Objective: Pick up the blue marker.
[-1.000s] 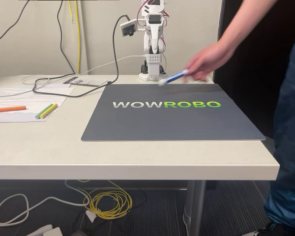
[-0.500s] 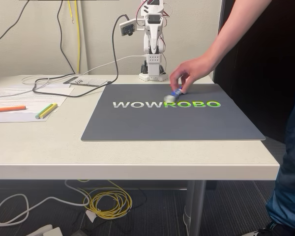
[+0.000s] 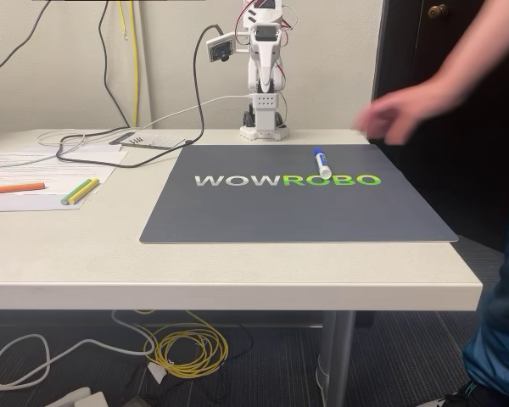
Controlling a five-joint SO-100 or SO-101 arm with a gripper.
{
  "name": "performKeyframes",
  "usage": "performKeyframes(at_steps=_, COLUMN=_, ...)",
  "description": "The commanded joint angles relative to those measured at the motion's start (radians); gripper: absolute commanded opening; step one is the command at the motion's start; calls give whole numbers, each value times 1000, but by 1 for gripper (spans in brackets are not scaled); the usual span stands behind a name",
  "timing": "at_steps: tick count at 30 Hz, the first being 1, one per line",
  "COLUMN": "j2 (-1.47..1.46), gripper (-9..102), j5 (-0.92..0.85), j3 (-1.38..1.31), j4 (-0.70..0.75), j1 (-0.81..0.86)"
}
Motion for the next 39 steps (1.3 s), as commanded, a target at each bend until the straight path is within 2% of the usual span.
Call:
performKeyframes(at_steps=1, j2=26, gripper=9, j5=-12, j3=-6, j4=-2, j1=6)
performKeyframes(at_steps=5, j2=35, gripper=10, j5=-123, j3=-6, j4=5, j1=-15)
performKeyframes(at_steps=7, j2=49, gripper=11, j5=-265, j3=-6, j4=15, j1=-41)
performKeyframes(at_steps=11, j2=72, gripper=20, j5=-678, j3=-9, j4=60, j1=-106)
performKeyframes(at_steps=13, j2=64, gripper=21, j5=-844, j3=-25, j4=87, j1=-132)
performKeyframes(at_steps=20, j2=-48, gripper=26, j5=-1154, j3=-34, j4=166, j1=-210)
performKeyframes(at_steps=25, j2=-179, gripper=26, j5=-1198, j3=-14, j4=150, j1=-245)
performKeyframes(at_steps=31, j2=-377, gripper=27, j5=-1166, j3=-14, j4=48, j1=-264)
performKeyframes(at_steps=36, j2=-517, gripper=43, j5=-1137, j3=-14, j4=-18, j1=-295)
performKeyframes(at_steps=39, j2=-557, gripper=44, j5=-1129, j3=-14, j4=-23, j1=-322)
